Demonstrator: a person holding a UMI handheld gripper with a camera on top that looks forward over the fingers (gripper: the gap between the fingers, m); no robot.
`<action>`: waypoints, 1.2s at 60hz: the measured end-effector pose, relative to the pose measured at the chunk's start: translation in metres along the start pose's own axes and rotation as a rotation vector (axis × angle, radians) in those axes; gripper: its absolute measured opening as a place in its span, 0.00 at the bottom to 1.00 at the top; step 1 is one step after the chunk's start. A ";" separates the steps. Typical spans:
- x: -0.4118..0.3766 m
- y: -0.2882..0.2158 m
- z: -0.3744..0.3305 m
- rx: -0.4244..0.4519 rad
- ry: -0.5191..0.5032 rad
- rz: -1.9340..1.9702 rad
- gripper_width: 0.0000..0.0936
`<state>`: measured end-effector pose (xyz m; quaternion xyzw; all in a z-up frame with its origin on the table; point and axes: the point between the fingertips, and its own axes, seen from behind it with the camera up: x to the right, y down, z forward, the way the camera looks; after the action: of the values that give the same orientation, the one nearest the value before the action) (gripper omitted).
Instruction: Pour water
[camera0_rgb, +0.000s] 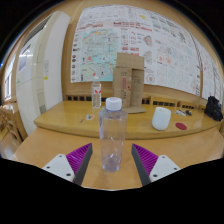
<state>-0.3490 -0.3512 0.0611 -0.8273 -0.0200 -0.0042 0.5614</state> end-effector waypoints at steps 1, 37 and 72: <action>0.000 -0.002 0.007 0.003 0.006 0.005 0.84; -0.002 -0.018 0.066 0.091 -0.068 -0.004 0.29; 0.057 -0.314 0.060 0.314 -0.834 1.211 0.29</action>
<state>-0.3046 -0.1776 0.3323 -0.5368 0.2273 0.6218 0.5230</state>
